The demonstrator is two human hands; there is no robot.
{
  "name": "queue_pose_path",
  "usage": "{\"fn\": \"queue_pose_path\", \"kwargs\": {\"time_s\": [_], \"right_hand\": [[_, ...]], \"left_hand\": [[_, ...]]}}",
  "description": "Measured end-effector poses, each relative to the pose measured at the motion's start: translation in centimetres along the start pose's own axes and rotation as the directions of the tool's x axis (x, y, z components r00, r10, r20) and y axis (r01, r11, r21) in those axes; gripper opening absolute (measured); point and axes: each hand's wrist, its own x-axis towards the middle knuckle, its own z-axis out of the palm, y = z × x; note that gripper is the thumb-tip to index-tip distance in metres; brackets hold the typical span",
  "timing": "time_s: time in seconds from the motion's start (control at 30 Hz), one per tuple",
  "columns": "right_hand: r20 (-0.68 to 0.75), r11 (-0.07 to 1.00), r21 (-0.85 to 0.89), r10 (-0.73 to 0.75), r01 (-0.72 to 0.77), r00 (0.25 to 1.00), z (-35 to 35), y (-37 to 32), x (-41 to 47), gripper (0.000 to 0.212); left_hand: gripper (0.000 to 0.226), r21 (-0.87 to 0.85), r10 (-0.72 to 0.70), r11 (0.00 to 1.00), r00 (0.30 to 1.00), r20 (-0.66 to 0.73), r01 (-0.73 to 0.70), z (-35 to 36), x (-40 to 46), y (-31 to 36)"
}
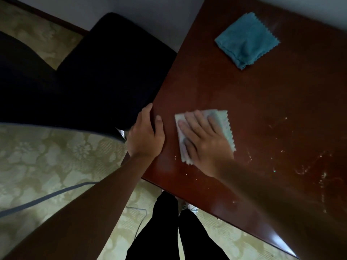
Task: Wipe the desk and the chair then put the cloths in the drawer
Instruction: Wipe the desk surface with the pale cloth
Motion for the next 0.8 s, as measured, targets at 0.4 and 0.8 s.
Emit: {"fn": "queue_pose_path", "kwargs": {"time_s": [0.4,0.8], "right_hand": [[0.019,0.998,-0.055,-0.034,0.035,0.999,-0.3,0.3,4.3,0.057],[-0.024,0.972,-0.019,-0.234,0.233,0.972,0.5,-1.4,7.0,0.053]], "left_hand": [[0.049,0.066,-0.116,0.991,0.993,0.023,0.115,-0.8,-2.4,-4.3],[0.035,0.067,-0.127,0.99,0.992,-0.018,0.128,-1.2,-2.6,-4.0]]}}
